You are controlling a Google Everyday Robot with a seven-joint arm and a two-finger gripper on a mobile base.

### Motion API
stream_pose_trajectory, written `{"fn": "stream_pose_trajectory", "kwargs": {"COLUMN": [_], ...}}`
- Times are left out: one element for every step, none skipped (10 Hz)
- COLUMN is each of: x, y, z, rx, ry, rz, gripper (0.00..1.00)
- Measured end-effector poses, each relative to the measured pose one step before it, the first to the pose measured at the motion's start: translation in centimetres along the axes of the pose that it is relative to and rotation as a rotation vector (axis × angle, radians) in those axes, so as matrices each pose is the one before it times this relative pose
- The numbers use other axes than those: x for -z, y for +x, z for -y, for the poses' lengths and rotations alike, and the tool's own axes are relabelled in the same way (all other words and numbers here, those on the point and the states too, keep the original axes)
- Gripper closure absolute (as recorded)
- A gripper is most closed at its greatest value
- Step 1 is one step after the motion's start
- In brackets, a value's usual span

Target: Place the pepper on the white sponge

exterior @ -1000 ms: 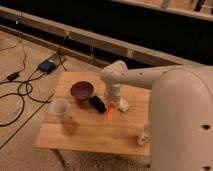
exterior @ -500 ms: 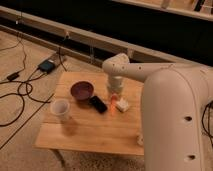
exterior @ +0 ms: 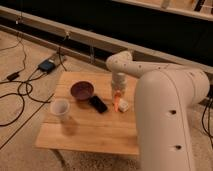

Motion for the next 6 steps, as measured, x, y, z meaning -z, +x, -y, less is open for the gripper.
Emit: {"fn": "stream_pose_trajectory", "kwargs": {"x": [-0.350, -0.638, -0.416, -0.420, -0.623, -0.297], "y": [-0.194, -0.289, -0.143, -0.040, -0.091, -0.032], "z": [0.489, 0.915, 0.513, 0.378, 0.459, 0.098], "rx": [-0.00932, -0.01859, -0.01268, -0.00893, -0.01232, -0.00521], "ry": [0.00789, 0.01522, 0.00778, 0.00703, 0.01020, 0.00298], "rz": [-0.00850, -0.01606, -0.01190, -0.01160, -0.01715, -0.00861], "gripper": [1.00, 1.00, 1.00, 1.00, 0.99, 0.95]}}
